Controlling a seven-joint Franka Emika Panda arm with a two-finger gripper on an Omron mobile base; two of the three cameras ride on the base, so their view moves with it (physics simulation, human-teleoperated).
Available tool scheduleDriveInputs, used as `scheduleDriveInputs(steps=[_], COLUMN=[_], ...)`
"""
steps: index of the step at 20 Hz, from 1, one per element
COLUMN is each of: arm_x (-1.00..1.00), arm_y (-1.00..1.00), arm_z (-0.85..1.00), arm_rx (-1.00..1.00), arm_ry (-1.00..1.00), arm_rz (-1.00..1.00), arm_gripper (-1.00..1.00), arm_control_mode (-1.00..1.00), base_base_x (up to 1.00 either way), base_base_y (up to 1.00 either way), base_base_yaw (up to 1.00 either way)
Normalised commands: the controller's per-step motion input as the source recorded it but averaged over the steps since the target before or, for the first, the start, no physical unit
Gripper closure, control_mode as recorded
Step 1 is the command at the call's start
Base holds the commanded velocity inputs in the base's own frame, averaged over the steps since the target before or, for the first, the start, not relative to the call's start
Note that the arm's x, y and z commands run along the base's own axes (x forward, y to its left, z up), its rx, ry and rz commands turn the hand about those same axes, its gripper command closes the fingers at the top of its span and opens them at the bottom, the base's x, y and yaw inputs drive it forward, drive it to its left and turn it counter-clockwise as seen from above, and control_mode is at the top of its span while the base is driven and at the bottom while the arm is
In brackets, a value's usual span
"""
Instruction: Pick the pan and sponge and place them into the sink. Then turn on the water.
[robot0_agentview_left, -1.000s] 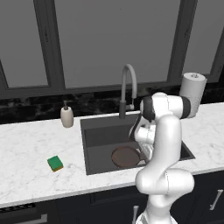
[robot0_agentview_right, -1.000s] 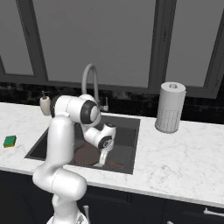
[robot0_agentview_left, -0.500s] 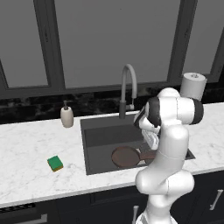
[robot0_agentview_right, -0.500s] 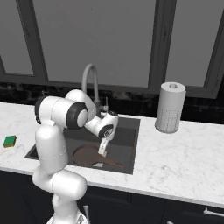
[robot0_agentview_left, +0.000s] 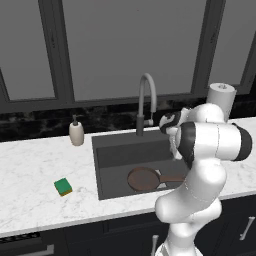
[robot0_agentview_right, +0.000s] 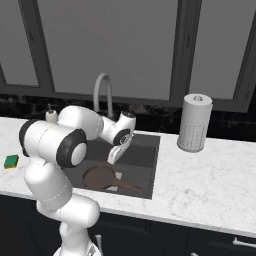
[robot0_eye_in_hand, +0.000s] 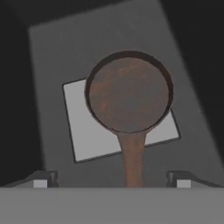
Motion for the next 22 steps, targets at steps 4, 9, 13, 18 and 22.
scheduleDriveInputs(steps=[4, 9, 13, 18, 22], arm_x=[-0.14, -0.02, -0.05, -0.01, 0.0], arm_y=[-0.01, 0.0, -0.12, -0.01, 0.0], arm_z=[0.33, 0.07, 0.03, 0.0, 0.0], arm_rx=[0.0, -0.04, 0.0, 0.0, 0.0], arm_ry=[0.01, 0.05, 0.09, 0.14, 0.12], arm_rz=[-0.28, -0.37, -0.46, -0.52, -0.52], arm_gripper=[-1.0, -1.0, -1.0, -1.0, -1.0], arm_control_mode=[-1.0, -1.0, -1.0, -1.0, -1.0], base_base_x=[0.0, 0.0, 0.0, 0.0, 0.0], base_base_y=[0.0, 0.0, 0.0, 0.0, 0.0], base_base_yaw=[0.0, 0.0, 0.0, 0.0, 0.0])
